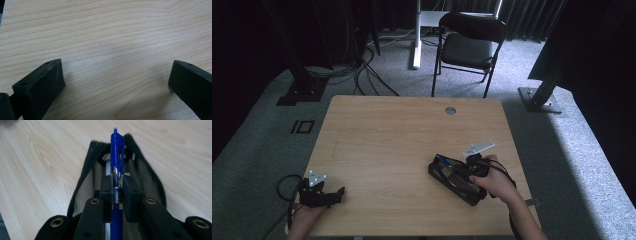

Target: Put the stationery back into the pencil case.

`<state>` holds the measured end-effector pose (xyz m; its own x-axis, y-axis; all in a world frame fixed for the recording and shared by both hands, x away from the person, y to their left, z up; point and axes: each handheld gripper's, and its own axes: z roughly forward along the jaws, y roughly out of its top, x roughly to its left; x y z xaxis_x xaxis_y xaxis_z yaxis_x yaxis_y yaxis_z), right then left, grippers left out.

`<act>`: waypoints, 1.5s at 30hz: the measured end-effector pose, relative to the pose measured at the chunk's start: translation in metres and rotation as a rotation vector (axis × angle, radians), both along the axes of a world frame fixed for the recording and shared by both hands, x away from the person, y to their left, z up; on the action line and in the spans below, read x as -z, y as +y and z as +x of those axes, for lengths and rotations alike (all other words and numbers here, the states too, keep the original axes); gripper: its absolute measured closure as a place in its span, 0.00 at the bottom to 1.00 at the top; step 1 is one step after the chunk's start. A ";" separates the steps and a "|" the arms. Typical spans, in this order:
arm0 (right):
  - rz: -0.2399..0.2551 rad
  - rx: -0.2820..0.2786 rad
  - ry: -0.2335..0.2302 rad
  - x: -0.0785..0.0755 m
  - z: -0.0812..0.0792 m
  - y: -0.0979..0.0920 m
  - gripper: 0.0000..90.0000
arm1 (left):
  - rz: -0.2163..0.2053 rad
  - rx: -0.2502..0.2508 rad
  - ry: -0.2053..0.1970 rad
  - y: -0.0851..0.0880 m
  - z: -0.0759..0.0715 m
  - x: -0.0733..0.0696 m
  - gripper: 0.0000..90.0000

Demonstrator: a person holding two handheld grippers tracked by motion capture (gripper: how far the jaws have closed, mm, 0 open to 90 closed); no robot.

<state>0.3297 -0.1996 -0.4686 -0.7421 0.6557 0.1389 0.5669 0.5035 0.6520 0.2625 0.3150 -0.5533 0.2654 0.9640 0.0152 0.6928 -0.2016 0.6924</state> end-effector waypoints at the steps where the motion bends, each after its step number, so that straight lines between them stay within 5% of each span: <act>1: -0.011 -0.001 0.008 0.002 0.000 0.000 0.88 | 0.000 0.000 0.000 0.000 0.000 0.000 0.01; 13: -0.114 -0.026 0.065 0.016 0.003 0.015 0.88 | 0.000 0.000 0.000 0.000 0.000 0.000 0.01; 24: -0.157 -0.041 0.101 0.024 0.004 0.024 0.88 | 0.000 0.000 0.000 0.000 0.000 0.000 0.01; 32: -0.118 -0.035 0.105 0.019 0.005 0.022 0.81 | 0.000 0.000 0.000 0.000 0.000 0.000 0.01; 45: 0.019 -0.005 -0.007 -0.014 0.004 0.004 0.70 | 0.000 0.000 0.000 0.000 0.000 0.000 0.01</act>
